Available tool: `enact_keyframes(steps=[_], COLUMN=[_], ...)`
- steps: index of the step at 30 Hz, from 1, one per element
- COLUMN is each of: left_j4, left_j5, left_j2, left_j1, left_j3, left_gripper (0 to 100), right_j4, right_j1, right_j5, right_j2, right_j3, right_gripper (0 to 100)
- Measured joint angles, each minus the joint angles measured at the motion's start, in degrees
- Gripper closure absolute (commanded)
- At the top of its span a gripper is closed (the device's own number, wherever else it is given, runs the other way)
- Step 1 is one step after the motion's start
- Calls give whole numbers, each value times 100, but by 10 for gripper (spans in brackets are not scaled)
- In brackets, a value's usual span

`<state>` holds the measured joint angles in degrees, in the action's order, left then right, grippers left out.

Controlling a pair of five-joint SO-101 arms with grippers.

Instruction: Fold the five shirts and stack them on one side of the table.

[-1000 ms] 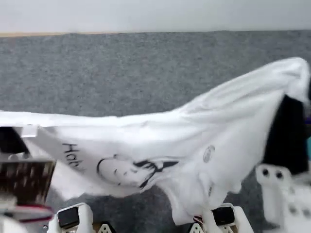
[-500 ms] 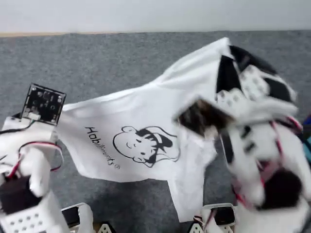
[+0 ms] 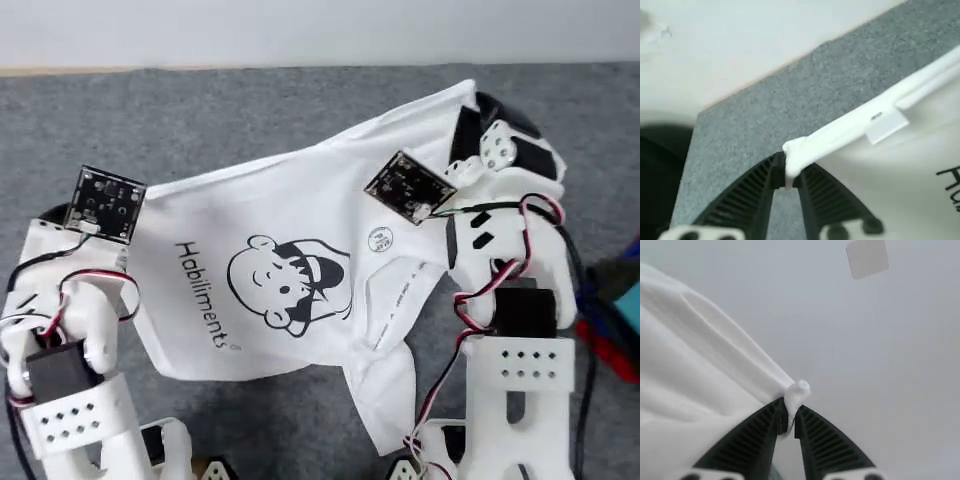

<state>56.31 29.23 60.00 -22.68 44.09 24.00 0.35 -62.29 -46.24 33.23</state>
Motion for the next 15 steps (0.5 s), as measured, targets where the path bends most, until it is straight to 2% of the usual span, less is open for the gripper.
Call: enact_keyframes(steps=[7, 11, 15], left_j4=[0, 0, 9], left_j5=[0, 0, 0], left_j2=[0, 0, 18], left_j1=[-9, -9, -18], left_j3=[-1582, -2549, -3358], left_gripper=[997, 997, 997], right_j4=[167, 1081, 2180], right_j1=[26, -70, -79], right_j5=[0, 35, 563], right_j2=[-668, -1275, -1574], right_j3=[-264, -914, -1618], right_gripper=[989, 989, 989])
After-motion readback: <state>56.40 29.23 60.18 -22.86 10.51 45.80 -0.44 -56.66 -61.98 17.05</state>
